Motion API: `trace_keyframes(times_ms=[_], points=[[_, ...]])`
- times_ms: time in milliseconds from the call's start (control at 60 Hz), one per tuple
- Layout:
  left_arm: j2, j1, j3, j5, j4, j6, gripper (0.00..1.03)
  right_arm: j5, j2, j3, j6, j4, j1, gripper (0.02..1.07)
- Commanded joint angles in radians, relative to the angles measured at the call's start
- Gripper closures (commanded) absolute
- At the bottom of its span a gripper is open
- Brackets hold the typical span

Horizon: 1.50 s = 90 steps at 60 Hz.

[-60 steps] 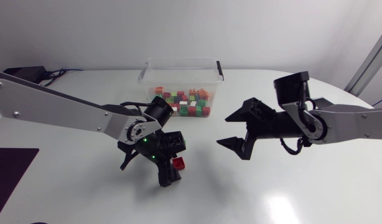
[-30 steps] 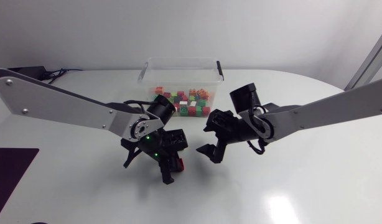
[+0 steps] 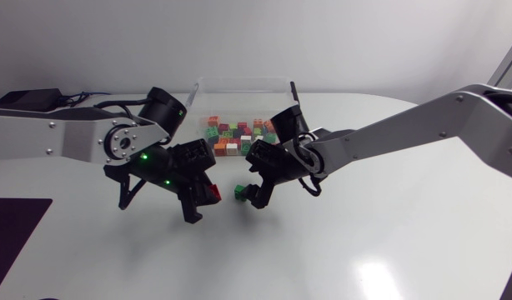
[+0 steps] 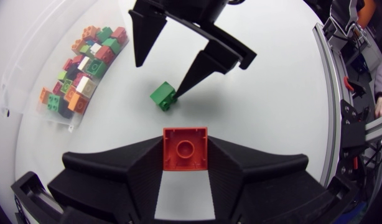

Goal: Place the duplo bricks in the container

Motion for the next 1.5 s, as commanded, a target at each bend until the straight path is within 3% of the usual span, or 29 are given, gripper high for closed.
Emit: trace_keyframes(times_ms=[0, 133, 300, 483, 517, 800, 1100, 1483], points=[[-0.041, 0.027, -0.023, 0.016, -0.016, 0.029, 0.78, 0.017, 0.048, 0.022, 0.025, -0.018, 0.015, 0.10], [-0.077, 0.055, -0.009, 0.019, -0.023, 0.029, 0.78, 0.036, 0.087, 0.047, 0.033, -0.038, 0.035, 0.21], [-0.081, 0.069, 0.019, 0.019, -0.045, 0.027, 0.78, 0.074, 0.119, 0.091, 0.042, -0.078, 0.058, 0.52], [-0.092, 0.090, 0.069, 0.019, -0.114, 0.044, 0.78, 0.122, 0.148, 0.191, 0.044, -0.228, 0.088, 0.74], [-0.098, 0.093, 0.072, 0.019, -0.120, 0.050, 0.78, 0.142, 0.154, 0.216, 0.045, -0.265, 0.099, 0.82], [-0.104, 0.118, 0.120, 0.019, -0.132, 0.050, 0.78, 0.182, 0.146, 0.343, 0.056, -0.561, 0.101, 0.85], [0.000, 0.118, 0.298, 0.020, -0.043, -0.068, 0.78, 0.168, -0.073, 0.349, 0.080, -0.607, -0.010, 0.85], [0.221, 0.124, 0.510, -0.014, 0.213, -0.344, 0.78, 0.131, -0.203, 0.377, 0.166, -0.538, -0.084, 0.85]])
